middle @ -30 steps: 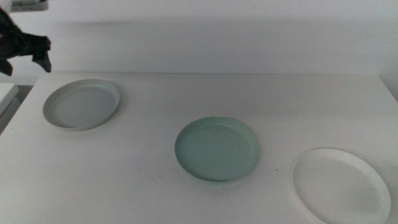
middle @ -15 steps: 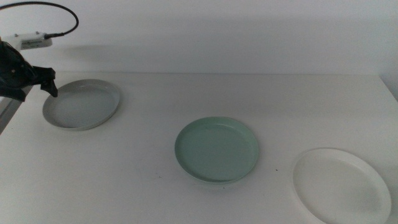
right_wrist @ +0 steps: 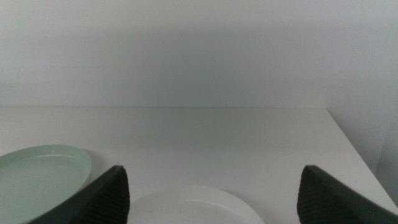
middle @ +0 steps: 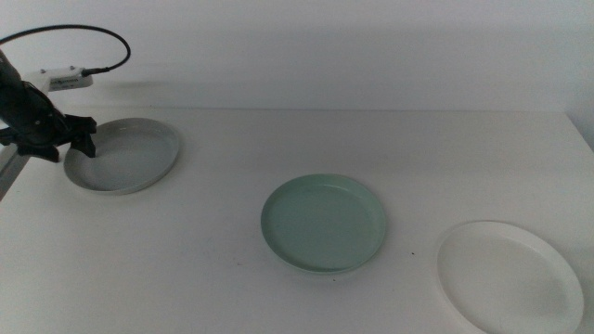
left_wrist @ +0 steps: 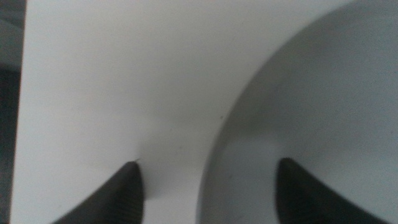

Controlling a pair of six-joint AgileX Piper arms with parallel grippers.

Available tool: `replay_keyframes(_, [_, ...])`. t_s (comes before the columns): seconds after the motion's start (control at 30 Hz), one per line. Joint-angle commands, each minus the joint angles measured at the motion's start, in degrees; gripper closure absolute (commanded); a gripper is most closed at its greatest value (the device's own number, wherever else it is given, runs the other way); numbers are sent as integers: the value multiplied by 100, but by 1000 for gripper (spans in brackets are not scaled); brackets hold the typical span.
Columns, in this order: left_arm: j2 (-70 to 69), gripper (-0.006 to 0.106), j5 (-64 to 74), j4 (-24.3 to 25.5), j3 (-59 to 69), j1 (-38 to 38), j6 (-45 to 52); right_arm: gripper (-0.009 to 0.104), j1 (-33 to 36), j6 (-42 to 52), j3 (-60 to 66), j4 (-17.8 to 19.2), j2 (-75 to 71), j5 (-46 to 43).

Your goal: Stack the three bowls on top of each other.

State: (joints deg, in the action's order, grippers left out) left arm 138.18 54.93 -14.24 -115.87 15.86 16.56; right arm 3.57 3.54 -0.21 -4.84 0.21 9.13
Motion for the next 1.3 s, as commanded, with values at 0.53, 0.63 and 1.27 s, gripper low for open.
replay_keyframes(0.53, [-1496, 102, 630, -354, 37, -437, -5, 2, -20, 35, 21, 13, -21, -50])
replay_keyframes(0.63, [-2003, 102, 374, -296, 565, -1044, 7, 2, -20, 35, 21, 13, -21, -50])
replay_keyframes(1.27, [-2422, 102, -1523, -1278, 3125, -3757, -516, 2, -20, 35, 21, 13, -21, -50])
